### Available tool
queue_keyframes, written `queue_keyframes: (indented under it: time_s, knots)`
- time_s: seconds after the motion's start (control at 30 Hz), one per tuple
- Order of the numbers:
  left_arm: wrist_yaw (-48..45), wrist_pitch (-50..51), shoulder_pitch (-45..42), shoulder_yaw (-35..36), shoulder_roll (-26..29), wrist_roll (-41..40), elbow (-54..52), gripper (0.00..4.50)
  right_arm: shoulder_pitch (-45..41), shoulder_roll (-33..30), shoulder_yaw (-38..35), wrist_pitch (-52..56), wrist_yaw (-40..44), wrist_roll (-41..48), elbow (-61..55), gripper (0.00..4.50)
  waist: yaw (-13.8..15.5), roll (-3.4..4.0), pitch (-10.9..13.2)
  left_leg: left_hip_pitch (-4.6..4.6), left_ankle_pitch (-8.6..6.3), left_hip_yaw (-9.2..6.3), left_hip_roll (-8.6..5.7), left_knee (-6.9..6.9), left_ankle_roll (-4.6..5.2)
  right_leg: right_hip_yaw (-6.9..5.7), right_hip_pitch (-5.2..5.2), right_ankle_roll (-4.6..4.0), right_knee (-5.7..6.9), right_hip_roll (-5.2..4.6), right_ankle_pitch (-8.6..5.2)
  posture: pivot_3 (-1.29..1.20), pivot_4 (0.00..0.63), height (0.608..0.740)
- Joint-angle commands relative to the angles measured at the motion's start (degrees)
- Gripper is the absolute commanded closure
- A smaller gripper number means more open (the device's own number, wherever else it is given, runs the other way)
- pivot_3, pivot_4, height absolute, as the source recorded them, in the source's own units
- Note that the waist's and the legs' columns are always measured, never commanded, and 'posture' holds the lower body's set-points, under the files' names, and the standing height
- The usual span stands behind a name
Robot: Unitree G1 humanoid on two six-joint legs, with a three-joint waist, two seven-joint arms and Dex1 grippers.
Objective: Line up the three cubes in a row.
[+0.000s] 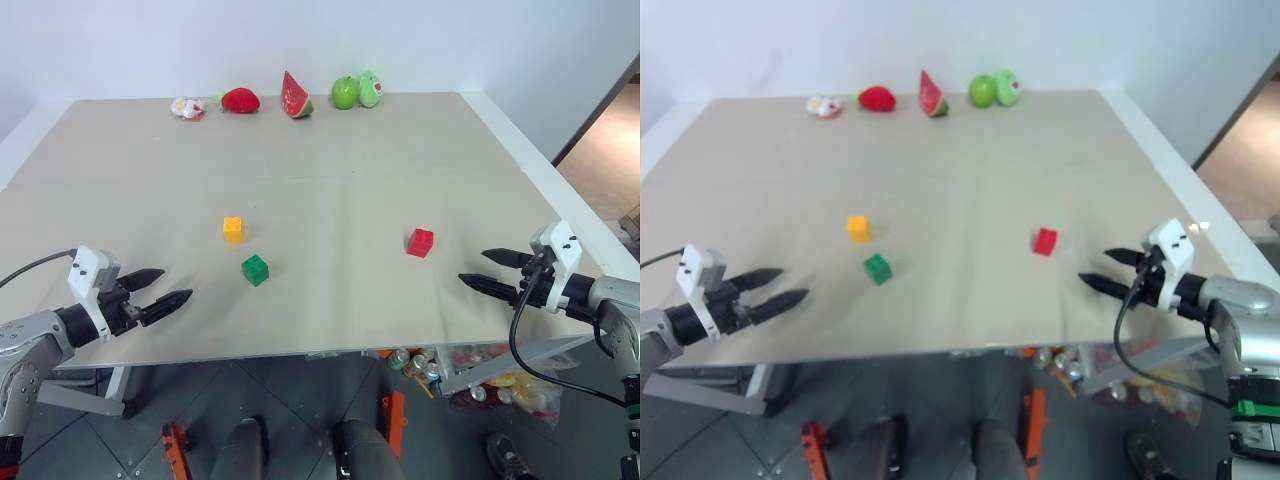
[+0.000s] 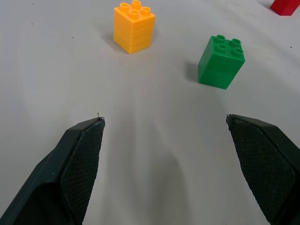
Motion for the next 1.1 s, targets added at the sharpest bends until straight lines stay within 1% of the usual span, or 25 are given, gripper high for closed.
queue_keyframes:
  time_s: [0.03,0.3,0.47,0.63,0.8,0.93,1.1]
  knots:
    - [-1.0,0.8,-0.1,-0.4,0.8,-0.4,-3.0,0.21,-1.2,0.3,0.5,-0.6,-0.3,-0.7,-1.0,0.49,0.0,0.0,0.0,0.0,0.0,0.0,0.0,0.0,0.0,0.0,0.0,0.0,0.0,0.0,0.0,0.0,0.15,0.74]
    - [-6.0,2.8,-1.6,-7.5,3.3,0.1,-10.8,0.21,-11.6,3.6,7.1,-3.9,-0.3,-5.8,5.3,0.49,0.0,-0.02,0.0,0.01,0.0,0.05,0.0,0.03,0.0,0.12,-0.01,0.05,0.01,0.05,0.06,0.0,0.15,0.74]
    - [-6.8,3.6,-4.0,-9.9,3.6,-0.3,-13.5,0.21,-16.7,6.1,10.3,-6.8,-0.1,-8.9,9.8,0.49,0.0,-0.04,0.0,0.0,0.01,0.06,-0.01,0.02,0.0,0.17,0.0,0.05,0.0,0.06,0.05,0.0,0.15,0.74]
    - [-6.7,4.4,-5.7,-10.5,3.3,-0.5,-14.3,0.21,-20.0,7.9,12.0,-8.4,1.7,-9.6,12.1,0.49,0.0,-0.04,0.0,0.0,0.01,0.05,-0.01,0.01,0.01,0.23,-0.01,0.07,0.01,0.11,0.04,0.0,0.15,0.74]
    - [-6.6,4.8,-6.2,-10.6,3.0,-0.6,-14.8,0.21,-23.0,9.8,13.0,-10.6,1.7,-11.2,16.0,0.49,-0.1,-0.04,0.0,0.01,0.01,0.06,-0.02,0.03,0.01,0.27,0.0,0.11,0.01,0.12,0.07,0.0,0.15,0.74]
    - [-5.8,5.4,-5.4,-10.0,2.7,-1.1,-16.1,0.21,-24.5,11.2,13.6,-12.1,1.9,-12.0,18.1,0.49,-0.1,-0.04,0.0,0.02,0.02,0.06,-0.02,0.03,0.01,0.3,0.01,0.11,0.02,0.15,0.07,0.0,0.15,0.74]
    - [-4.7,5.8,-4.0,-8.6,2.5,-2.0,-17.4,0.21,-24.8,11.2,13.2,-12.6,3.0,-11.6,18.9,0.49,-0.1,-0.04,0.0,0.02,0.01,0.06,-0.02,0.02,0.01,0.39,0.02,0.12,0.03,0.18,0.06,0.0,0.15,0.74]
